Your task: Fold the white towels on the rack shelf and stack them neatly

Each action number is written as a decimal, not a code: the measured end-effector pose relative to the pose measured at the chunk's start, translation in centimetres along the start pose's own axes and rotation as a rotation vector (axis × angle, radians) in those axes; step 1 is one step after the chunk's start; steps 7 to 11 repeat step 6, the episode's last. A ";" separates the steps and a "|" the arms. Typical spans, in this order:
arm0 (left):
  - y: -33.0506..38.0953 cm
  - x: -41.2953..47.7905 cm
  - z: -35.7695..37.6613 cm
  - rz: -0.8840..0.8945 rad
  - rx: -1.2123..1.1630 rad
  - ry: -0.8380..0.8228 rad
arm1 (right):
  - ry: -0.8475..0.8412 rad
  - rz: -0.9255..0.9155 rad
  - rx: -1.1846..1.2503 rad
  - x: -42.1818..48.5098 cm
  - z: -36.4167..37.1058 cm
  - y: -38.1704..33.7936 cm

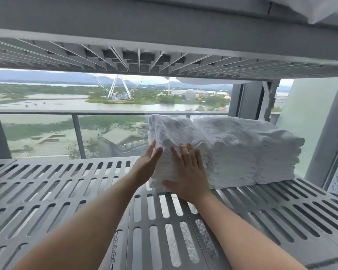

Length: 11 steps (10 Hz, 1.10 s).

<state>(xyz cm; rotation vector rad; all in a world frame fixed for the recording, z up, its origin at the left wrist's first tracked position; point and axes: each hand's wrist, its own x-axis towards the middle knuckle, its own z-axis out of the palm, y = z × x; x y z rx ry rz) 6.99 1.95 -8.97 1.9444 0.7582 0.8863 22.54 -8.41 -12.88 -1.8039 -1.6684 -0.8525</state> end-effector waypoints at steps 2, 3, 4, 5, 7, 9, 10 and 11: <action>-0.4 -1.0 -1.2 0.081 0.325 -0.031 | -0.059 0.064 -0.010 -0.1 -1.4 -1.1; -0.2 -1.8 -1.8 0.123 0.454 -0.058 | -0.093 0.101 0.019 -0.3 -2.2 -1.5; 0.2 -2.8 -2.6 0.164 0.640 -0.072 | -0.133 0.129 0.037 -0.6 -2.8 -1.8; 1.3 -4.4 -3.7 0.211 0.927 -0.063 | -0.158 0.173 0.065 -0.9 -4.1 -2.5; 2.7 -5.7 -4.0 0.216 1.151 -0.051 | -0.171 0.217 0.073 -1.6 -5.3 -3.1; 2.7 -5.7 -4.0 0.216 1.151 -0.051 | -0.171 0.217 0.073 -1.6 -5.3 -3.1; 2.7 -5.7 -4.0 0.216 1.151 -0.051 | -0.171 0.217 0.073 -1.6 -5.3 -3.1; 2.7 -5.7 -4.0 0.216 1.151 -0.051 | -0.171 0.217 0.073 -1.6 -5.3 -3.1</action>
